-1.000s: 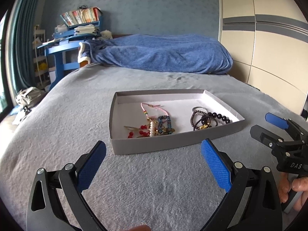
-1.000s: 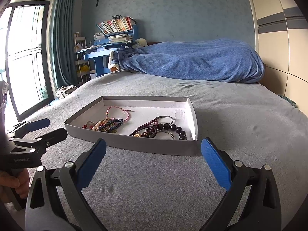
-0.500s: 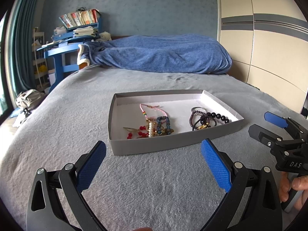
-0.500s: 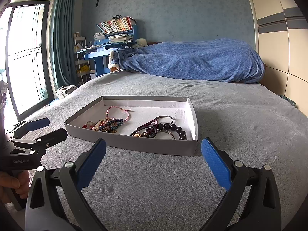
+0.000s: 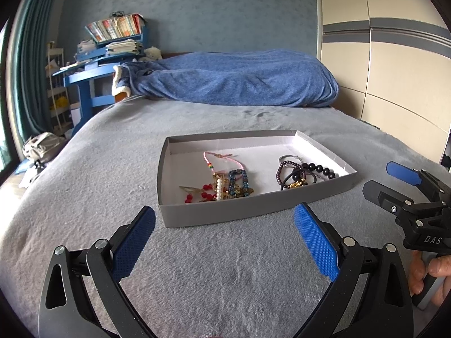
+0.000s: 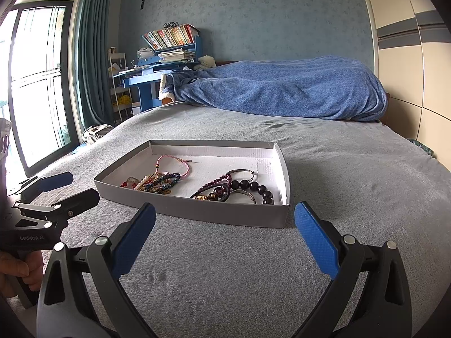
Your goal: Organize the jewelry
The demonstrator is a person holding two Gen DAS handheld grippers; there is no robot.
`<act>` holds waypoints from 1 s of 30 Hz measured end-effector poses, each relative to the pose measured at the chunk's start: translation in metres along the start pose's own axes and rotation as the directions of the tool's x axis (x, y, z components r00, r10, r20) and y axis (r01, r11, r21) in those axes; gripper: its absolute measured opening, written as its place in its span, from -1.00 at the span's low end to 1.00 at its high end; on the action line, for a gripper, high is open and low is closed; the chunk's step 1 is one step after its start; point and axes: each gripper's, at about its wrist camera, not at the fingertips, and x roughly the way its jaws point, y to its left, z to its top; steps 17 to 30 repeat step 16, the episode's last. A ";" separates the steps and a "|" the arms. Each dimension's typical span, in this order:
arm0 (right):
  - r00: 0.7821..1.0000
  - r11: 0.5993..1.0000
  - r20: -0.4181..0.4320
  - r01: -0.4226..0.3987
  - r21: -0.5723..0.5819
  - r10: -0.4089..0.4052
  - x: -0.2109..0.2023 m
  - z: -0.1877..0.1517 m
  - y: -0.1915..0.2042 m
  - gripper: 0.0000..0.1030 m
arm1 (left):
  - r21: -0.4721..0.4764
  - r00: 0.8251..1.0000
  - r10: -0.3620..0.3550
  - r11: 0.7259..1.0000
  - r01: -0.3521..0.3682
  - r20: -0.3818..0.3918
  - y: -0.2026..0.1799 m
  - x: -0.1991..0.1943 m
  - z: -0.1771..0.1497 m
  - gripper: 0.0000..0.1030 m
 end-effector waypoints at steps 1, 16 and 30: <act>1.000 1.000 0.000 0.000 0.000 0.000 0.000 0.000 0.000 0.89 | 0.001 1.000 -0.001 1.000 0.001 -0.001 0.000 0.000 0.000 0.90; 1.000 1.000 -0.003 0.000 0.000 0.000 0.001 -0.001 0.000 0.89 | 0.012 1.000 -0.005 1.000 0.005 -0.001 -0.001 0.000 0.000 0.90; 1.000 1.000 -0.003 0.000 0.000 0.000 0.001 -0.001 0.000 0.89 | 0.012 1.000 -0.005 1.000 0.005 -0.001 -0.001 0.000 0.000 0.90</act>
